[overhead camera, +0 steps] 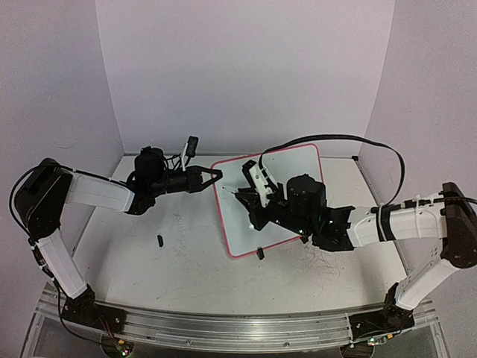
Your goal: Write a sentence on the whiteboard
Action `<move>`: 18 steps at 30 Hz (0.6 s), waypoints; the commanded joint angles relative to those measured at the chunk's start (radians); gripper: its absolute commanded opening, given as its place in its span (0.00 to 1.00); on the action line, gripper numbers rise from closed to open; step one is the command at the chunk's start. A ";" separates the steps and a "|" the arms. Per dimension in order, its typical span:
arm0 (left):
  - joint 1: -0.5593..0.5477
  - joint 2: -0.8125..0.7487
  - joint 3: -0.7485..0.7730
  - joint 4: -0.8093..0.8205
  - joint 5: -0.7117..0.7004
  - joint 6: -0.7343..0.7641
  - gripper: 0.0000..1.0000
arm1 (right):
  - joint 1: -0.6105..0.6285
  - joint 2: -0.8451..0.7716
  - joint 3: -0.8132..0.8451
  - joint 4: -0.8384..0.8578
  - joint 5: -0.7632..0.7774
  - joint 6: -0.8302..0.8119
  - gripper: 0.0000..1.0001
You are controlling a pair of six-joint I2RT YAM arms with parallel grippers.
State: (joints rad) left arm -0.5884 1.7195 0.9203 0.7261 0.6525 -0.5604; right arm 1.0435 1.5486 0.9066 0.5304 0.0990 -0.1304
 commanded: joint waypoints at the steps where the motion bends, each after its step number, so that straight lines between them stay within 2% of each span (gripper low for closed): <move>1: -0.017 0.000 0.002 -0.076 -0.005 0.034 0.00 | 0.016 0.011 0.018 0.029 0.013 -0.007 0.00; 10: -0.016 -0.001 0.004 -0.081 -0.005 0.039 0.00 | 0.023 0.007 0.003 0.036 0.110 0.001 0.00; 18: -0.017 -0.004 0.004 -0.083 -0.005 0.039 0.00 | 0.023 0.033 0.021 0.030 0.112 0.002 0.00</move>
State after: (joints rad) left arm -0.5884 1.7195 0.9203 0.7254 0.6529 -0.5576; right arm 1.0611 1.5578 0.9066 0.5304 0.1907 -0.1303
